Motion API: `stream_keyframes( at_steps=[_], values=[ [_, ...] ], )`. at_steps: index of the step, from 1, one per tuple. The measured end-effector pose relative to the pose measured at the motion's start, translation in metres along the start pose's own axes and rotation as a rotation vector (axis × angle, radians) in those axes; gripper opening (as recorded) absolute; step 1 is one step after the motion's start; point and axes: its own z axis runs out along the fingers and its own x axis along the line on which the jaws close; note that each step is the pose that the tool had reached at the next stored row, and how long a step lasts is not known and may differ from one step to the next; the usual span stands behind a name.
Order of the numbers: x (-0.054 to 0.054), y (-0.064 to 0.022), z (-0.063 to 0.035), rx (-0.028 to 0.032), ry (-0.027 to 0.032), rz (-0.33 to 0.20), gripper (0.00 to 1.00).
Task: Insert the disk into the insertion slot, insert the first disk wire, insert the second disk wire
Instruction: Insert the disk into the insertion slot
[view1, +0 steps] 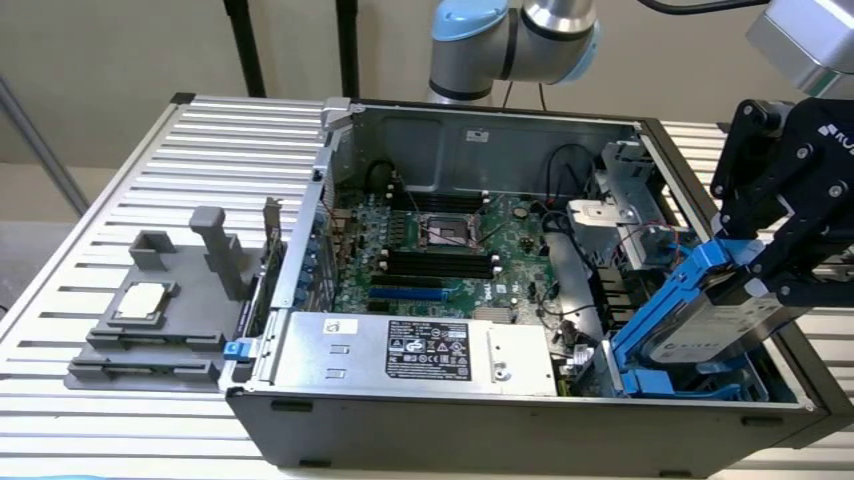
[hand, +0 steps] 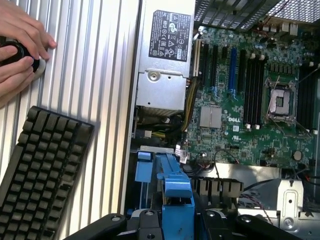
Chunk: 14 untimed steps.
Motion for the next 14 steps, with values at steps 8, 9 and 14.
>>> stream_keyframes(
  at_steps=[8,9,14],
  values=[
    [0.0,0.0,0.0001,-0.0005,0.0002,-0.004,0.4],
    [0.0,0.0,0.0001,-0.0006,0.0002,-0.005,0.4],
    [0.0004,-0.0058,-0.0002,-0.0008,0.0003,-0.007,0.4]
  ],
)
